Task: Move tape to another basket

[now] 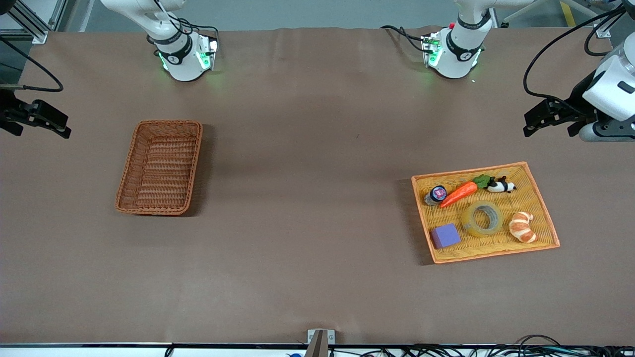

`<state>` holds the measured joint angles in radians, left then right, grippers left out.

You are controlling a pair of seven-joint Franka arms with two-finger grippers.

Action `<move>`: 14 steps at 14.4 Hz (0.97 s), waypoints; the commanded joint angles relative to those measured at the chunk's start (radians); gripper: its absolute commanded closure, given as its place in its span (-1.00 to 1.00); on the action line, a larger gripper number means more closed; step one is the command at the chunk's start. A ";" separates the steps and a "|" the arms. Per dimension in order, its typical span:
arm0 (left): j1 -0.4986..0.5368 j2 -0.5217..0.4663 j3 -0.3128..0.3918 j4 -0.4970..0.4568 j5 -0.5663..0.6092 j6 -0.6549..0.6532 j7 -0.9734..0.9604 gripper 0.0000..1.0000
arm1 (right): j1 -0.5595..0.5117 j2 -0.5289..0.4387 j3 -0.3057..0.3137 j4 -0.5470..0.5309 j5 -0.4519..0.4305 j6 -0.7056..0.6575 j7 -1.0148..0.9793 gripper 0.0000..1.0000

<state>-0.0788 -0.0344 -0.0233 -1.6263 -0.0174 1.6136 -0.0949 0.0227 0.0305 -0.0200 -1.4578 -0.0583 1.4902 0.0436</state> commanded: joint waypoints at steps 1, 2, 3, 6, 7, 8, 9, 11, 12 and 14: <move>0.011 -0.018 -0.006 -0.010 -0.009 0.000 0.001 -1.00 | 0.002 -0.029 -0.001 -0.027 0.020 0.004 -0.008 -1.00; 0.010 -0.016 -0.004 -0.010 -0.009 -0.003 -0.005 -1.00 | 0.002 -0.029 -0.001 -0.027 0.020 0.004 -0.008 -1.00; 0.010 -0.015 -0.003 -0.007 -0.009 -0.004 -0.009 -1.00 | 0.000 -0.029 0.000 -0.027 0.020 0.004 -0.008 -1.00; 0.010 0.007 -0.001 -0.001 -0.007 -0.006 -0.014 -1.00 | 0.002 -0.029 -0.001 -0.027 0.020 0.001 -0.008 -1.00; 0.010 0.024 0.008 0.000 -0.006 -0.001 -0.044 -1.00 | 0.002 -0.029 0.000 -0.027 0.020 0.001 -0.007 -1.00; 0.010 0.033 0.008 0.009 0.004 0.006 -0.074 -1.00 | 0.002 -0.029 0.000 -0.027 0.020 0.001 -0.007 -1.00; 0.010 0.057 0.008 0.020 0.028 0.012 -0.084 -1.00 | 0.000 -0.029 0.000 -0.027 0.020 0.004 -0.008 -1.00; 0.008 0.091 0.006 0.019 0.080 0.017 -0.085 -0.94 | 0.000 -0.029 0.000 -0.027 0.020 0.007 -0.007 -1.00; 0.010 0.112 0.006 0.019 0.105 0.025 -0.077 -0.93 | 0.000 -0.029 0.000 -0.027 0.020 0.002 -0.008 -1.00; 0.016 0.169 0.006 0.010 0.111 0.087 -0.069 -0.93 | 0.000 -0.029 0.000 -0.027 0.020 0.001 -0.007 -1.00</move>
<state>-0.0710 0.0803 -0.0123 -1.6280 0.0696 1.6564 -0.1632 0.0230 0.0305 -0.0191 -1.4578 -0.0583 1.4904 0.0436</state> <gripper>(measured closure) 0.031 0.000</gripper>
